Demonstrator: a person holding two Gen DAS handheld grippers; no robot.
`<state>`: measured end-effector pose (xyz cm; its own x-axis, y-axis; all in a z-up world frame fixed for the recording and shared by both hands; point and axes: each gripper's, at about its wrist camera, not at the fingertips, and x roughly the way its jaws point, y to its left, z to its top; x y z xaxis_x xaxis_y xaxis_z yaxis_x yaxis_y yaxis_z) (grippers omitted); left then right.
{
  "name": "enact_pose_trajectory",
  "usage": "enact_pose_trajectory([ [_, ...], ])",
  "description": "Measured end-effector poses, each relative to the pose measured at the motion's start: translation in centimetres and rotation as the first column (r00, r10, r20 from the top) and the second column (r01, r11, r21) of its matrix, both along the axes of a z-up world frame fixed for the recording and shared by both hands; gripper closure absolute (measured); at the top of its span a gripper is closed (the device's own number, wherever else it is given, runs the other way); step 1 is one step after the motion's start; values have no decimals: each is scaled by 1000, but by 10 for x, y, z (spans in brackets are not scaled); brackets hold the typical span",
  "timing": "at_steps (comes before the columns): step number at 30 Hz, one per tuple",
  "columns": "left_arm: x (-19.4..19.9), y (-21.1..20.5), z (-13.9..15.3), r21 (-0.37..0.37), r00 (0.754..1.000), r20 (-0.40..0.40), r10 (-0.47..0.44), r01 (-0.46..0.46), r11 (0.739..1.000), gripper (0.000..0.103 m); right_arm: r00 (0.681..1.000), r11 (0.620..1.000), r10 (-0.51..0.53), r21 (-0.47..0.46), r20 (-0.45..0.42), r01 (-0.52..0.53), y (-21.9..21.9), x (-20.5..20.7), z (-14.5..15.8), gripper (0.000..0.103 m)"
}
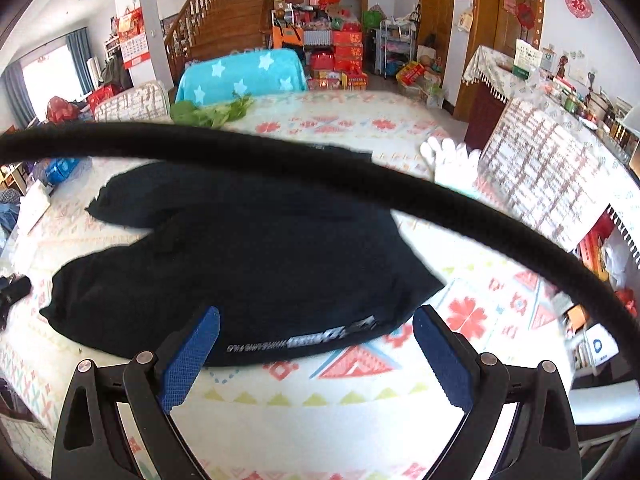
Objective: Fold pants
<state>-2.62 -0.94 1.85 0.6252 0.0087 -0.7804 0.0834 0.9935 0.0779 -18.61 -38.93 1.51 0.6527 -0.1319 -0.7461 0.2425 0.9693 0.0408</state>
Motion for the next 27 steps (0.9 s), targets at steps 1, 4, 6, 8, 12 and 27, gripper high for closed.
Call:
enact_pose_trajectory([
  [1,3,4,9,6,1000,20,10,-10,1000,34,1000,1000,2,-7,14,-1,-4,3,8,4],
  [4,15,16,37,30,996,79,43,-45,999,34,998,1000,13,-27,56,-11,-17,15,36,4],
  [6,27,23,54,52,993,105,47,-53,997,34,996,999,32,-41,83,-29,-25,29,56,4],
  [8,43,29,68,50,994,106,42,-47,998,34,994,998,44,-46,100,-40,-31,43,71,4],
  [12,86,45,93,7,994,103,38,-39,999,34,991,998,68,-22,116,-66,-42,84,99,4],
  [27,293,44,-12,-22,990,-92,-109,107,994,33,956,973,220,-23,-193,-229,-36,295,39,4],
])
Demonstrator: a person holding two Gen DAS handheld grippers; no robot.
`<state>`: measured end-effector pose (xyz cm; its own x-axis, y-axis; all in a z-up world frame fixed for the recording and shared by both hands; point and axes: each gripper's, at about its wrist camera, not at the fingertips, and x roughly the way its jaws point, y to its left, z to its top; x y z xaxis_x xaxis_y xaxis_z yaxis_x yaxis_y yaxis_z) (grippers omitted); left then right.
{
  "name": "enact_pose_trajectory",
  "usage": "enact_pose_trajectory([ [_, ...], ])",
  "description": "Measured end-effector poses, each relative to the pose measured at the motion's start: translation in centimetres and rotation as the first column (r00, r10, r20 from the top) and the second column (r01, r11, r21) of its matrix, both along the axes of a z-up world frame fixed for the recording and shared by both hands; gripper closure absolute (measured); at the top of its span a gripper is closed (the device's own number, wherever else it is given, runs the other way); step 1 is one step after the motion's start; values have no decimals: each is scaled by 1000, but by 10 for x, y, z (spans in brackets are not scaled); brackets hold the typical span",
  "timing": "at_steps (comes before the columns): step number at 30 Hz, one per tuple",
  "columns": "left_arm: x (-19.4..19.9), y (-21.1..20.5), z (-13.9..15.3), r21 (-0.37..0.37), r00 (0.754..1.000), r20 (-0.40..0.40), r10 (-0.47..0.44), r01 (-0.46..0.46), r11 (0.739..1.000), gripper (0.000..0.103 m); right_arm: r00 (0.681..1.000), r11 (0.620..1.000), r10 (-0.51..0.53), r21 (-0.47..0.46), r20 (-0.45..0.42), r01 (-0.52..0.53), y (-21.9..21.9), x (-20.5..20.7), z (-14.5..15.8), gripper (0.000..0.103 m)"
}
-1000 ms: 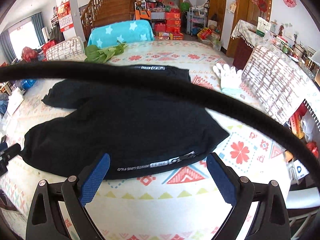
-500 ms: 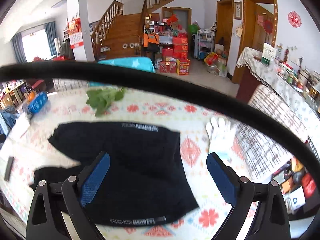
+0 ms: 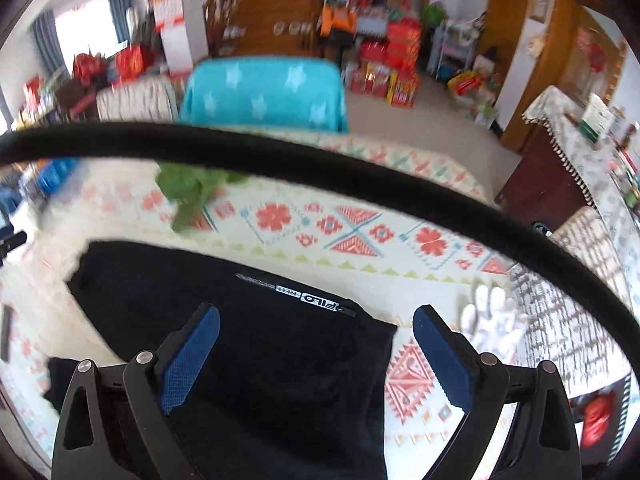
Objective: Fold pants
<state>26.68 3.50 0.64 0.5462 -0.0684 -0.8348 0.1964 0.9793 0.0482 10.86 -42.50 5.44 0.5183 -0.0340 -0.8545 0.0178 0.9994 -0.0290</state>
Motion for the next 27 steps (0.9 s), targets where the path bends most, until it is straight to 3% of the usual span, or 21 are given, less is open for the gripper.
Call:
enact_pose_trajectory([
  [6,56,2,-79,-34,994,-106,8,-11,999,33,990,999,43,-20,-133,-46,7,57,-78,5],
  [10,82,12,-110,-119,988,-155,9,-27,993,33,983,999,41,-9,-178,-43,3,80,-110,5],
  [18,97,6,-130,-158,984,-160,-77,52,986,33,978,998,60,40,-199,-53,-4,100,-136,5],
  [23,97,4,-133,-192,982,-141,-126,98,976,23,974,995,78,85,-212,-61,-6,103,-147,5],
  [27,91,0,-135,-174,978,-117,-174,153,973,22,971,991,105,99,-213,-85,-5,104,-150,5],
])
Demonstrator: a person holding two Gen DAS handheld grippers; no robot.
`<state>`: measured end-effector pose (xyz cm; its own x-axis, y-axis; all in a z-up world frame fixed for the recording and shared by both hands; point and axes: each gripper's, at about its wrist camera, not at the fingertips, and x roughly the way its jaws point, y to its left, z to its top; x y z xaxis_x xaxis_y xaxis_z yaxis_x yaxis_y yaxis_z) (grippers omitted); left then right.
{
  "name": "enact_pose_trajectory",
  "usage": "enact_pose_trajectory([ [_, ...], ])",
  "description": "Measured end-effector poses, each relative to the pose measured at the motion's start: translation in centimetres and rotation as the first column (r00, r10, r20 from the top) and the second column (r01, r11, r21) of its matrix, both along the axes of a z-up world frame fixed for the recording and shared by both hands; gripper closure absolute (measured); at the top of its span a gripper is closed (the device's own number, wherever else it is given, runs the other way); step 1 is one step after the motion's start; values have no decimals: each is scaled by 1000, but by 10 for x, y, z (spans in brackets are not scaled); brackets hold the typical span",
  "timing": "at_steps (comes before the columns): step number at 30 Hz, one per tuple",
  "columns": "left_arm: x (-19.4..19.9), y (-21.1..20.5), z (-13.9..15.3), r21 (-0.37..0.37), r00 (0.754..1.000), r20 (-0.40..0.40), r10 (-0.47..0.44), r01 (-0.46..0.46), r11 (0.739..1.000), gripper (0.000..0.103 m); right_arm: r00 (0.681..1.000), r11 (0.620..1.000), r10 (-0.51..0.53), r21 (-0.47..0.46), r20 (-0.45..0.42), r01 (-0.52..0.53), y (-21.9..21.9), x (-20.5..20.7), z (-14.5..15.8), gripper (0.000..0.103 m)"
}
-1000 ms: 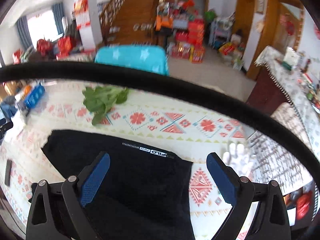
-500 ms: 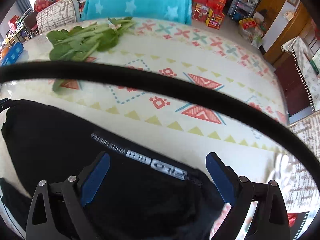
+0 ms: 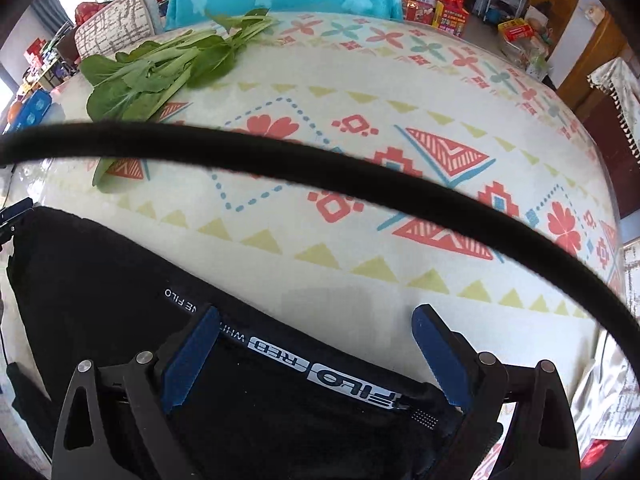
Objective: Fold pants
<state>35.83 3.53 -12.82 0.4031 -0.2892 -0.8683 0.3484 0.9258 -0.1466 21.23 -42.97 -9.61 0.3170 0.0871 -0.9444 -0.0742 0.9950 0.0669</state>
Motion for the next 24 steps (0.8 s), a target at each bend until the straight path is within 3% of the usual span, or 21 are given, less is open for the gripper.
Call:
enact_pose_trajectory([
  [1,-2,-2,0,9,1000,0,-17,17,1000,27,1000,1000,8,6,-1,-8,1,-1,0,5],
  [2,-3,-5,2,27,999,5,-36,35,999,52,1000,1000,21,7,1,-21,3,-2,1,7],
  [4,-7,-11,4,21,995,-14,-96,96,995,89,999,998,50,22,13,-50,9,-6,5,23],
  [5,-9,-13,4,8,993,-25,-113,113,994,89,998,997,67,37,16,-68,12,-7,8,45],
  [6,-12,-17,4,29,992,-15,-125,125,992,89,997,995,79,57,7,-80,16,-8,10,74],
  [8,-14,-18,4,41,992,-6,-129,129,991,89,996,996,91,18,5,-91,21,-10,11,81],
  [10,-11,-14,5,16,994,-11,-113,113,993,89,997,996,80,36,0,-80,20,-10,11,96],
  [14,-12,-3,13,-41,997,-7,-80,80,996,90,999,997,47,56,26,-49,17,-18,21,101],
  [24,-39,1,47,-80,993,70,-96,102,992,90,996,993,29,112,88,-39,17,-71,60,103],
])
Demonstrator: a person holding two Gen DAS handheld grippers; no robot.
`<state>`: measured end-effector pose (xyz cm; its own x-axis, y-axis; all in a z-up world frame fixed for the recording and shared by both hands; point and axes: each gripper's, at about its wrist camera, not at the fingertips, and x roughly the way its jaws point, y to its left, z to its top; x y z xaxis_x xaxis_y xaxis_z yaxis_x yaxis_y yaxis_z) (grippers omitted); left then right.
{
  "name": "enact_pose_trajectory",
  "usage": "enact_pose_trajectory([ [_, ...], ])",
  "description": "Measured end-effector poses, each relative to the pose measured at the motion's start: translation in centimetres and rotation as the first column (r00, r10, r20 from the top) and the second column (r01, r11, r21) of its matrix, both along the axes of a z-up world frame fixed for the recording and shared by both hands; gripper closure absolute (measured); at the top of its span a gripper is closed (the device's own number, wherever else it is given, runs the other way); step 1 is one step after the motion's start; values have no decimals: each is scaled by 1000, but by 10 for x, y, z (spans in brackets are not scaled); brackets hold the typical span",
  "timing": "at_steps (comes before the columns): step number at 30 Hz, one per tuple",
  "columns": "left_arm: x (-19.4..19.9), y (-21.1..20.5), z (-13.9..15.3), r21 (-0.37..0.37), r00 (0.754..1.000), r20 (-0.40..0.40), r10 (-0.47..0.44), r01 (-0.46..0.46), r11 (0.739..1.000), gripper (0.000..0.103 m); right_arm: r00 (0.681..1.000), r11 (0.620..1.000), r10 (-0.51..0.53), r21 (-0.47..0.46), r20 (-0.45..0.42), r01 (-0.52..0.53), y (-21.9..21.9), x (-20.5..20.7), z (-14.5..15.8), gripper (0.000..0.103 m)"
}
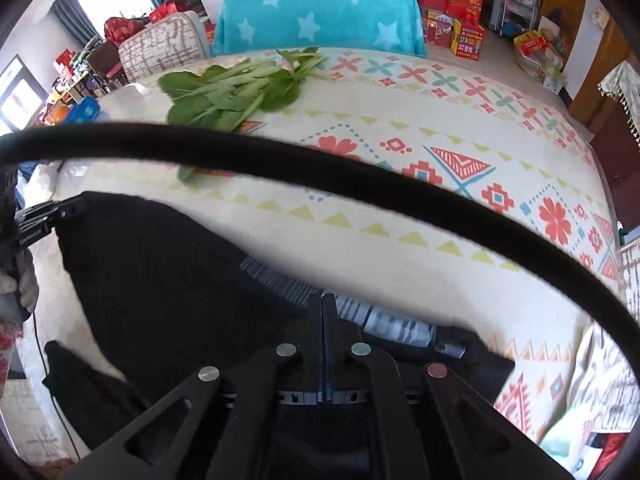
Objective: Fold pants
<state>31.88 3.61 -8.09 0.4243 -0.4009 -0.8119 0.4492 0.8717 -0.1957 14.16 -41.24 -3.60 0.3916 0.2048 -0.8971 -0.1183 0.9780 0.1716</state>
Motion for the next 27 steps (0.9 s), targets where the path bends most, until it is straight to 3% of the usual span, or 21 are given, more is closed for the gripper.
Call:
enact_pose_trajectory([
  [4,-31,3,23,-28,999,46,-29,30,999,90,1000,1000,8,3,2,-8,7,-33,10,103],
  [7,-47,-1,31,-14,996,67,-56,57,998,89,1000,984,12,-179,24,-8,12,-41,8,101],
  [10,-46,-3,27,7,997,62,-53,53,999,90,999,966,-18,-257,33,26,3,-23,0,99],
  [11,-44,-3,26,3,997,56,-47,47,999,90,999,964,-27,-264,32,34,-1,-16,-3,93],
  [13,-43,-2,23,-9,998,49,-39,39,999,90,999,958,-37,-285,8,38,-3,4,-14,52],
  [14,-44,-3,23,-10,998,51,-37,38,999,90,999,957,-30,-289,19,34,-1,10,-16,24],
  [15,-45,-3,23,-11,998,52,-38,38,999,90,999,958,-20,-286,33,29,1,14,-17,22],
  [20,-45,-1,23,-18,998,51,-36,37,999,89,999,957,45,-287,-16,-48,5,34,-33,24],
  [25,-41,5,24,-36,999,42,-29,31,999,89,991,963,113,-236,-78,-129,5,50,-43,46],
  [26,-40,5,24,-37,999,41,-28,30,999,89,988,968,127,-208,-93,-144,6,51,-43,61],
  [27,-39,6,23,-38,999,40,-26,28,999,89,984,965,142,-209,-105,-161,8,50,-42,62],
])
